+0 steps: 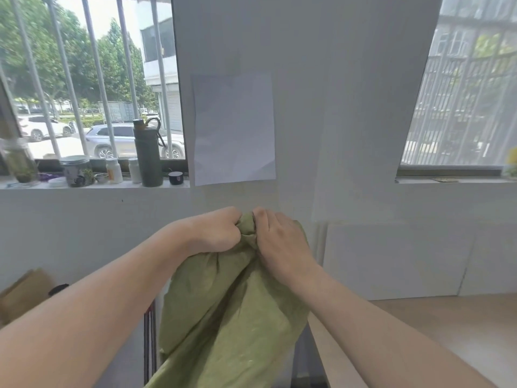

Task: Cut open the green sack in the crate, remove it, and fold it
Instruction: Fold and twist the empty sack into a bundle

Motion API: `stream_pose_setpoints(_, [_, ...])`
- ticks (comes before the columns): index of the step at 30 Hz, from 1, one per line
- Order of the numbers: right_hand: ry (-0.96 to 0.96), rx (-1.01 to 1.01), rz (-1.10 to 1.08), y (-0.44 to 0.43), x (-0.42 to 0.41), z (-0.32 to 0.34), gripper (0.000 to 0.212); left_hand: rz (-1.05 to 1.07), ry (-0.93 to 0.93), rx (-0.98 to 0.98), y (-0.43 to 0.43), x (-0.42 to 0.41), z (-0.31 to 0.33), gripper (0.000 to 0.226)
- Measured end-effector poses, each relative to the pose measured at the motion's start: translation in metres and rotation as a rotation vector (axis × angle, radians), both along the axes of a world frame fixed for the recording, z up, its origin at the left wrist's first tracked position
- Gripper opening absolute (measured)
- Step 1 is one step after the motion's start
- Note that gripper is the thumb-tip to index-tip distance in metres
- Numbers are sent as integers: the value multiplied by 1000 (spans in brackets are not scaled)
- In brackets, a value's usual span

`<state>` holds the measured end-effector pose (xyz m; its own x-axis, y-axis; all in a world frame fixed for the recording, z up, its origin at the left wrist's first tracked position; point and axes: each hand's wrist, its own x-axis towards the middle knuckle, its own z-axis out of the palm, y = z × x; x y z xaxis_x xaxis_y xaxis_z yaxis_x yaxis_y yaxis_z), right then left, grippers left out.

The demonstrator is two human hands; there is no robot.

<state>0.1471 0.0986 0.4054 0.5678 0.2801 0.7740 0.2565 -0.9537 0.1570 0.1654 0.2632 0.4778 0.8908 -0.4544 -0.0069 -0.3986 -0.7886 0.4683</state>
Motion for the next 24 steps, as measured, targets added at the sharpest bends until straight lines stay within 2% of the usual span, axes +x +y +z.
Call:
stream_pose_setpoints(4, [98, -43, 48, -2, 4, 2, 18, -7, 68, 52, 5, 2, -2, 25])
stream_pose_setpoints(6, [195, -62, 38, -6, 3, 5, 11, -43, 12, 83, 5, -3, -6, 27])
stream_pose_setpoints(8, [262, -98, 32, -8, 1, 6, 11, -60, -134, 185, 5, -14, -9, 49])
stream_pose_setpoints(9, [289, -108, 33, -8, 0, 7, 15, -62, -246, 253, 4, -18, -11, 68])
stream_pose_setpoints(11, [347, -94, 28, -5, -3, 11, 26, -31, -539, 392, 0, -23, -24, 100])
stream_pose_setpoints(12, [374, -70, 25, -3, -5, 14, 32, -18, -693, 450, -3, -24, -34, 106])
stream_pose_setpoints(14, [431, -22, 31, -1, -8, 22, 36, -4, -884, 507, -11, -25, -51, 101])
stream_pose_setpoints(16, [466, 19, 55, 1, -13, 26, 35, 35, -920, 461, -13, -22, -66, 91])
stream_pose_setpoints(18, [507, 45, 72, 2, -17, 27, 34, 75, -886, 415, -13, -17, -75, 80])
stream_pose_setpoints(20, [534, 49, 70, 2, -19, 26, 32, 82, -812, 392, -15, -17, -73, 60])
stream_pose_setpoints(22, [530, 16, 62, 0, -19, 25, 34, 103, -701, 344, -17, -18, -64, 37])
stream_pose_setpoints(24, [497, -33, 68, -1, -19, 22, 38, 123, -579, 311, -19, -16, -56, 26])
